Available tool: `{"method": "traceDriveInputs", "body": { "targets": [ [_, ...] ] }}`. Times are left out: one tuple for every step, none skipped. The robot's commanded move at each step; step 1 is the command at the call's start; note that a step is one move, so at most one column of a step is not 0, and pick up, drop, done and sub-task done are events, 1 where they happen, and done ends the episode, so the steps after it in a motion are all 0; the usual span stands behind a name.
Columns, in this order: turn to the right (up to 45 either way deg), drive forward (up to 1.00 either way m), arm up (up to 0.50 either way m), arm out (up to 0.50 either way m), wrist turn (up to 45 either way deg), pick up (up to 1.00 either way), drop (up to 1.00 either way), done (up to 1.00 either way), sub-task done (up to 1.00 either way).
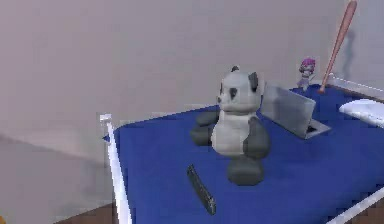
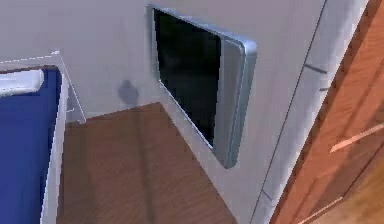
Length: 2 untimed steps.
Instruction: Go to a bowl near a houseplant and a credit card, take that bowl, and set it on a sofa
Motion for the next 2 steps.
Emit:
{"method": "traceDriveInputs", "body": {
  "targets": [
    [45.0, 0.00, 0.00, 0.00, 0.0, 0.00, 0.00, 0.00, 0.00],
    [45.0, 0.00, 0.00, 0.00, 0.0, 0.00, 0.00, 0.00, 0.00]
  ]
}}
